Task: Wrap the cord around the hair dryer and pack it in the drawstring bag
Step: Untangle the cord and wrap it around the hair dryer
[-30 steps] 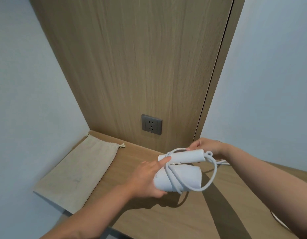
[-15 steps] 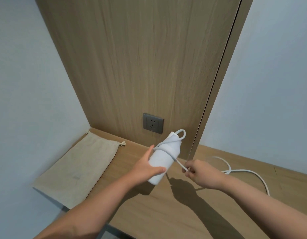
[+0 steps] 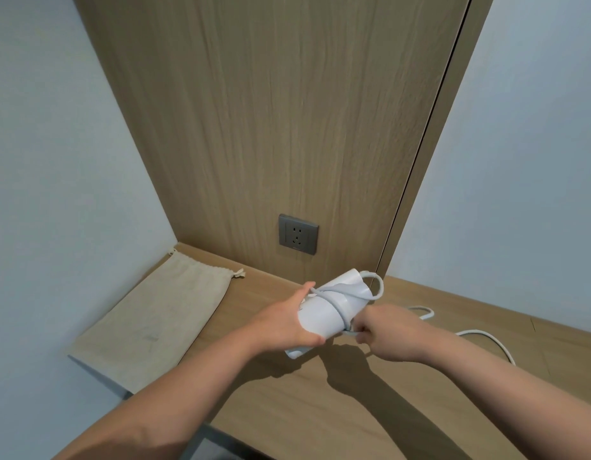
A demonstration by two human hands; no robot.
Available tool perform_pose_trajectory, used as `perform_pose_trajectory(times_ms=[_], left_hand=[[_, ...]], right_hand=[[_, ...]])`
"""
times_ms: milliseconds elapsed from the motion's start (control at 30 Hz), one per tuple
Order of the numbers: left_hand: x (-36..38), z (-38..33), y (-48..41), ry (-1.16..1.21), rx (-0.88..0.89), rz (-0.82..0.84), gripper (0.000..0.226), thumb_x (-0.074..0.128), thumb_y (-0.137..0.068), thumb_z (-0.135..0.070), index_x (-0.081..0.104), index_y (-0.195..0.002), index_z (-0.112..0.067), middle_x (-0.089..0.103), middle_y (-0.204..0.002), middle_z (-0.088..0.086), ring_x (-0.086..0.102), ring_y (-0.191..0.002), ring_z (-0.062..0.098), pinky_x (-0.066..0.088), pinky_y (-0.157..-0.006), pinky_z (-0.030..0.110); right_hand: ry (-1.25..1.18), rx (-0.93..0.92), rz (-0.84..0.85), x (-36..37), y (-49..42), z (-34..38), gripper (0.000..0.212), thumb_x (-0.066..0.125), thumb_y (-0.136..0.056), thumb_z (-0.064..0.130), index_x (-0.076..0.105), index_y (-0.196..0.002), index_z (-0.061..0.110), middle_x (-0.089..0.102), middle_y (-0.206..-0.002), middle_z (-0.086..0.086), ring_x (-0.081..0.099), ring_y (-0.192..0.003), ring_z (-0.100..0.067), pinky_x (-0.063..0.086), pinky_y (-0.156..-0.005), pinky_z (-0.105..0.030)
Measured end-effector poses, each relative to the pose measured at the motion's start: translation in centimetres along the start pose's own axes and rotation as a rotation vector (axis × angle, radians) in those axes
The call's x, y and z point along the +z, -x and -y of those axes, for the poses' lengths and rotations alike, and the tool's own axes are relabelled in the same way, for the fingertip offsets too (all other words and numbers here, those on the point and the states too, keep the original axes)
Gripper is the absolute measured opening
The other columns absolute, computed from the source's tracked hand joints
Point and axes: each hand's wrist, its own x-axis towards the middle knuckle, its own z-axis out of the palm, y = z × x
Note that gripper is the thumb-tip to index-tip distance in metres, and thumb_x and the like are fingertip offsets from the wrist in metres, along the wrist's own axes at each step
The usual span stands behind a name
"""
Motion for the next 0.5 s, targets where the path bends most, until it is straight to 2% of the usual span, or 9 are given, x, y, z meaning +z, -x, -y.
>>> perform_pose_trajectory(times_ms=[100, 267, 400, 500], left_hand=[[-0.1, 0.1, -0.1, 0.023, 0.004, -0.007, 0.104, 0.074, -0.065, -0.050, 0.008, -0.145, -0.052, 0.051, -0.127, -0.009, 0.056, -0.108, 0.020, 0.051, -0.093, 0.038], [-0.6, 1.4, -0.2, 0.144, -0.024, 0.018, 0.101, 0.077, -0.067, -0.045, 0.015, -0.147, -0.049, 0.049, -0.132, -0.007, 0.054, -0.111, 0.018, 0.050, -0.093, 0.037], [0.0, 1.3, 0.0, 0.146, -0.020, 0.034, 0.102, 0.076, -0.069, -0.044, 0.013, -0.148, -0.048, 0.048, -0.131, -0.008, 0.054, -0.109, 0.017, 0.049, -0.088, 0.032], [0.4, 0.6, -0.2, 0.154, -0.011, -0.008, 0.106, 0.076, -0.068, -0.046, 0.008, -0.149, -0.049, 0.050, -0.127, -0.012, 0.055, -0.106, 0.015, 0.046, -0.085, 0.029]], right_hand=[[0.014, 0.008, -0.022, -0.1, 0.1, -0.2, 0.020, 0.048, -0.086, 0.016, 0.051, -0.066, 0.014, 0.054, -0.070, -0.004, 0.048, -0.065, -0.022, 0.033, -0.052, -0.031], [0.023, 0.071, -0.074, -0.6, 0.2, -1.7, 0.020, 0.046, -0.088, 0.018, 0.062, -0.081, 0.009, 0.064, -0.081, -0.009, 0.053, -0.072, -0.026, 0.036, -0.058, -0.033], [0.060, 0.040, -0.057, -0.6, 0.5, -0.9, 0.023, 0.047, -0.088, 0.018, 0.049, -0.066, 0.012, 0.050, -0.067, -0.004, 0.046, -0.065, -0.025, 0.030, -0.050, -0.031], [0.071, -0.007, -0.052, 0.0, 0.4, 0.6, 0.034, 0.047, -0.089, 0.020, 0.038, -0.056, 0.018, 0.050, -0.069, -0.004, 0.048, -0.067, -0.026, 0.033, -0.054, -0.033]])
